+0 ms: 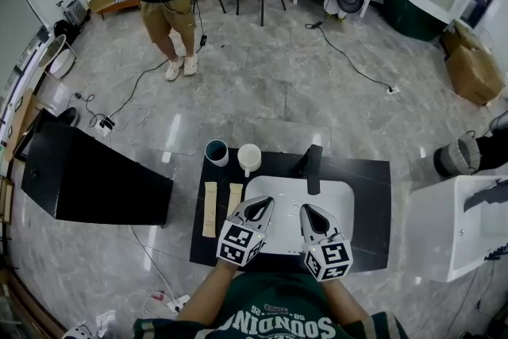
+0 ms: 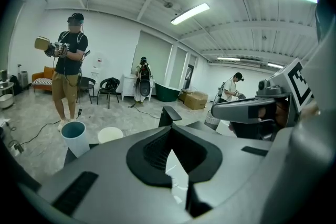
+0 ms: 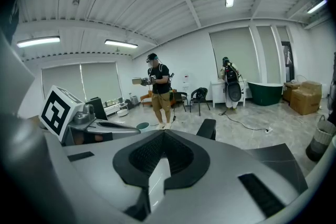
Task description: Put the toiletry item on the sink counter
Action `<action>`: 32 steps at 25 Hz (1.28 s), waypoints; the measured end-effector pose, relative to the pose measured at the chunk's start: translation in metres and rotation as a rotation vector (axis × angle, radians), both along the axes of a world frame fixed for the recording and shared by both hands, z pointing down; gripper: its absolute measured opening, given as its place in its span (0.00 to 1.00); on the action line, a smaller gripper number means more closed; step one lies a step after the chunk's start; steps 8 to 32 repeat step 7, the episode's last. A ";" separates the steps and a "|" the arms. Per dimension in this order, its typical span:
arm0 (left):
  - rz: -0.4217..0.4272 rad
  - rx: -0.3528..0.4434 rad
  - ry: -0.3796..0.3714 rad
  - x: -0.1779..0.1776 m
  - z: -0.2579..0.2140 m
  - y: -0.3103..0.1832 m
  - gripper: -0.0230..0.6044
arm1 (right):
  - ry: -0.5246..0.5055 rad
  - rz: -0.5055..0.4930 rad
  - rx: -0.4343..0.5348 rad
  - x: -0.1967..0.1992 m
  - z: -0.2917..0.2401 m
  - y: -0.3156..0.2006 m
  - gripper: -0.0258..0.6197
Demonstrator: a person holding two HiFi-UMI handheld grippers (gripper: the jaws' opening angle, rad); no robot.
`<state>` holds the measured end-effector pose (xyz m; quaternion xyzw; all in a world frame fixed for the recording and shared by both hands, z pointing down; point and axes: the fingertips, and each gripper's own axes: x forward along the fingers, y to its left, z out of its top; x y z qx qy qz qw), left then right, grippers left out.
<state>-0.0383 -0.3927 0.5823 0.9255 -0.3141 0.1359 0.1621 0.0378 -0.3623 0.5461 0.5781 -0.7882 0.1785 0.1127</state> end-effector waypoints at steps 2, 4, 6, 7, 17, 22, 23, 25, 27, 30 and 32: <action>0.005 -0.007 -0.002 0.002 0.001 0.001 0.05 | 0.001 -0.001 -0.001 0.000 0.000 0.000 0.10; 0.009 -0.015 -0.004 0.003 0.004 0.002 0.05 | 0.003 -0.004 -0.003 0.000 0.000 0.001 0.10; 0.013 -0.025 -0.009 0.004 0.008 0.002 0.05 | 0.004 -0.008 -0.004 0.000 0.002 0.001 0.10; 0.014 -0.031 -0.011 0.005 0.010 0.003 0.05 | 0.005 -0.010 -0.004 -0.001 0.002 0.001 0.10; 0.014 -0.031 -0.011 0.005 0.010 0.003 0.05 | 0.005 -0.010 -0.004 -0.001 0.002 0.001 0.10; 0.014 -0.031 -0.011 0.005 0.010 0.003 0.05 | 0.005 -0.010 -0.004 -0.001 0.002 0.001 0.10; 0.014 -0.031 -0.011 0.005 0.010 0.003 0.05 | 0.005 -0.010 -0.004 -0.001 0.002 0.001 0.10; 0.014 -0.031 -0.011 0.005 0.010 0.003 0.05 | 0.005 -0.010 -0.004 -0.001 0.002 0.001 0.10; 0.014 -0.031 -0.011 0.005 0.010 0.003 0.05 | 0.005 -0.010 -0.004 -0.001 0.002 0.001 0.10; 0.014 -0.031 -0.011 0.005 0.010 0.003 0.05 | 0.005 -0.010 -0.004 -0.001 0.002 0.001 0.10; 0.014 -0.031 -0.011 0.005 0.010 0.003 0.05 | 0.005 -0.010 -0.004 -0.001 0.002 0.001 0.10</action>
